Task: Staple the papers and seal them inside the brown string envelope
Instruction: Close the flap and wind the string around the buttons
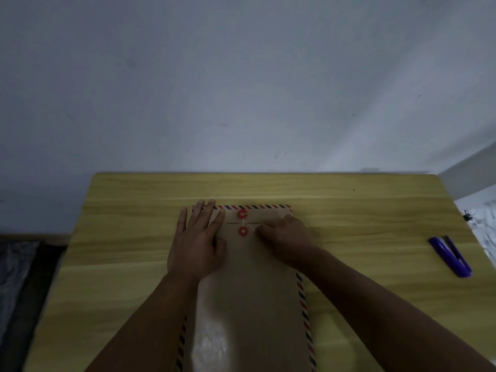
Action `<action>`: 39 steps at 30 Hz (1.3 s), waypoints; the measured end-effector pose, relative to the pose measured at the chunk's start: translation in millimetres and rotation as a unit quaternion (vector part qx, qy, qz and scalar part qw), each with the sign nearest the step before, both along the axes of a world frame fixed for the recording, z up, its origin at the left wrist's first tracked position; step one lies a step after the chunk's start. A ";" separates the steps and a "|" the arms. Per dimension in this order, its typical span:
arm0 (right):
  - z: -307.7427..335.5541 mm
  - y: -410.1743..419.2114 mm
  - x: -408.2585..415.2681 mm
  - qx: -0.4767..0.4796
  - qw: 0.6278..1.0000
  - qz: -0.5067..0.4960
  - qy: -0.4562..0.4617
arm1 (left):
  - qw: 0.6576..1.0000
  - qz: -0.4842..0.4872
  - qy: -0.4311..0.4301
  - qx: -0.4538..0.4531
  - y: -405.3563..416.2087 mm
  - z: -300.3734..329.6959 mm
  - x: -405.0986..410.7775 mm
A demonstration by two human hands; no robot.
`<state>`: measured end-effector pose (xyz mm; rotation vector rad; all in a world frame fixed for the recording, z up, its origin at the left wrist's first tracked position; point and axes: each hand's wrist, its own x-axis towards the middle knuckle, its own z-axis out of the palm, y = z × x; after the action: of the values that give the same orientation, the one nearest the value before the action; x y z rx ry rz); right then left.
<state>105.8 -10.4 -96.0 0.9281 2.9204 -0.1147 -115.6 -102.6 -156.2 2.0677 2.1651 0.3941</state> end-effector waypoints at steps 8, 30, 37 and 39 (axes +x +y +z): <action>0.7 -27.1 -2.7 -0.051 0.997 0.034 -0.036 | 1.000 -0.002 -0.001 0.004 0.0 0.7 0.4; 14.4 34.7 -50.8 -0.046 0.996 -0.070 -0.020 | 1.000 -0.015 -0.019 0.007 -0.6 1.4 -1.6; 8.2 48.3 -24.7 -0.110 0.978 -0.175 0.002 | 1.000 -0.014 -0.007 -0.006 0.0 -1.1 -2.7; 8.1 52.8 -29.3 -0.110 0.976 -0.187 0.006 | 1.000 -0.012 -0.004 -0.013 -0.2 -0.4 -2.6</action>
<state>76.5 42.4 -87.9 1.4226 2.6332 -0.4543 -118.1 -102.8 -156.7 2.0734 2.1271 0.3704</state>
